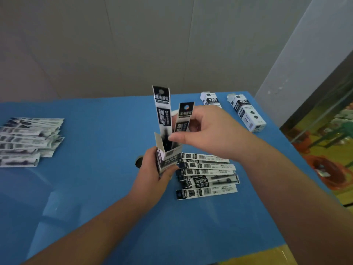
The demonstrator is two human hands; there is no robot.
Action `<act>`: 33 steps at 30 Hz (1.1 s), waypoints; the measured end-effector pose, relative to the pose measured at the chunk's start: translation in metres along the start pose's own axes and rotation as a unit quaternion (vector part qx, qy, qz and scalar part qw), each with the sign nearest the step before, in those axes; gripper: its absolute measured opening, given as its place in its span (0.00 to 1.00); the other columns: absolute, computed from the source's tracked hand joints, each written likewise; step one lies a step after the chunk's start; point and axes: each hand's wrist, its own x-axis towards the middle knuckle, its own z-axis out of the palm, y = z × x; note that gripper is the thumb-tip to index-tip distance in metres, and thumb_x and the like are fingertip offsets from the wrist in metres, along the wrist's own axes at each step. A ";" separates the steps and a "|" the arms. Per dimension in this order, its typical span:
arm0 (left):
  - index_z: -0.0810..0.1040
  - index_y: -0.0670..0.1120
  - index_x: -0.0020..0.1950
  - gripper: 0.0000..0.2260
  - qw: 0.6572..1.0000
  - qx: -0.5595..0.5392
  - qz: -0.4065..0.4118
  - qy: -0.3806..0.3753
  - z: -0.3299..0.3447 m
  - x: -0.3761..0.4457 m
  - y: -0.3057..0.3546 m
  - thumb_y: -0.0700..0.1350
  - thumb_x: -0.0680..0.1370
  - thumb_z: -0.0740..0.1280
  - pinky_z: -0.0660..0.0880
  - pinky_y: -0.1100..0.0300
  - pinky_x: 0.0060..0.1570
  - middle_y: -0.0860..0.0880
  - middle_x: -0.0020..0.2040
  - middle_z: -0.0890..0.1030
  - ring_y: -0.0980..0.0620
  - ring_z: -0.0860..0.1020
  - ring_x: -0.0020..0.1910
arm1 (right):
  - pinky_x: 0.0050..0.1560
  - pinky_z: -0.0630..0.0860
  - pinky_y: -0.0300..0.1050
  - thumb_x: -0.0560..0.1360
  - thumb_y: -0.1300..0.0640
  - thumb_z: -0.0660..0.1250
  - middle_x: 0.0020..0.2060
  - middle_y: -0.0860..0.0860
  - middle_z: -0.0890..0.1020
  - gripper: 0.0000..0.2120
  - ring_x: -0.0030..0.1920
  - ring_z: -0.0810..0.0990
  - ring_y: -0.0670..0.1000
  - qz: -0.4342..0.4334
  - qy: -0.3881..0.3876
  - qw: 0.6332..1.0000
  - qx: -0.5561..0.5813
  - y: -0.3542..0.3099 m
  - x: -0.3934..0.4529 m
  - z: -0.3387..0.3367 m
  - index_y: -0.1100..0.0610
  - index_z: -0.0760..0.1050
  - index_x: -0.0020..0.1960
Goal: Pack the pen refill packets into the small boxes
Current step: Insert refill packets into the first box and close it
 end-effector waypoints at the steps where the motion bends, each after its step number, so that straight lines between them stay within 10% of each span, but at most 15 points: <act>1: 0.64 0.75 0.57 0.24 1.000 0.001 -0.002 0.005 0.001 -0.001 0.001 0.48 0.77 0.72 0.69 0.78 0.50 0.71 0.55 0.75 0.70 0.75 0.56 | 0.31 0.68 0.27 0.73 0.46 0.76 0.31 0.30 0.79 0.07 0.31 0.76 0.34 -0.003 -0.001 1.000 -0.004 0.000 0.002 0.000 0.47 0.82 0.46; 17: 0.64 0.75 0.56 0.26 0.991 0.056 -0.038 0.115 0.026 -0.010 0.008 0.46 0.76 0.74 0.71 0.77 0.48 0.64 0.55 0.75 0.67 0.76 0.54 | 0.36 0.77 0.46 0.71 0.44 0.76 0.34 0.44 0.82 0.09 0.35 0.79 0.41 -0.033 -0.048 0.995 -0.077 0.019 0.015 -0.002 0.49 0.83 0.43; 20: 0.64 0.76 0.56 0.27 0.987 0.067 -0.053 0.137 0.030 -0.012 0.008 0.46 0.76 0.74 0.72 0.76 0.48 0.55 0.57 0.76 0.67 0.76 0.55 | 0.35 0.69 0.32 0.70 0.45 0.77 0.36 0.37 0.80 0.11 0.37 0.76 0.31 -0.091 -0.051 0.993 -0.052 0.019 0.015 -0.015 0.44 0.82 0.51; 28: 0.64 0.74 0.52 0.25 0.978 0.082 -0.072 0.176 0.037 -0.020 0.016 0.46 0.76 0.74 0.70 0.79 0.42 0.63 0.52 0.77 0.71 0.76 0.51 | 0.29 0.62 0.43 0.73 0.46 0.75 0.31 0.44 0.73 0.18 0.33 0.73 0.46 -0.141 -0.095 0.968 -0.184 0.015 0.014 -0.011 0.51 0.68 0.34; 33: 0.65 0.69 0.54 0.22 0.977 0.074 -0.080 0.184 0.040 -0.021 0.018 0.46 0.77 0.74 0.71 0.78 0.44 0.62 0.52 0.77 0.70 0.76 0.53 | 0.30 0.66 0.42 0.73 0.47 0.73 0.34 0.43 0.77 0.09 0.38 0.77 0.49 -0.184 -0.051 0.961 -0.198 0.007 0.012 -0.012 0.45 0.73 0.41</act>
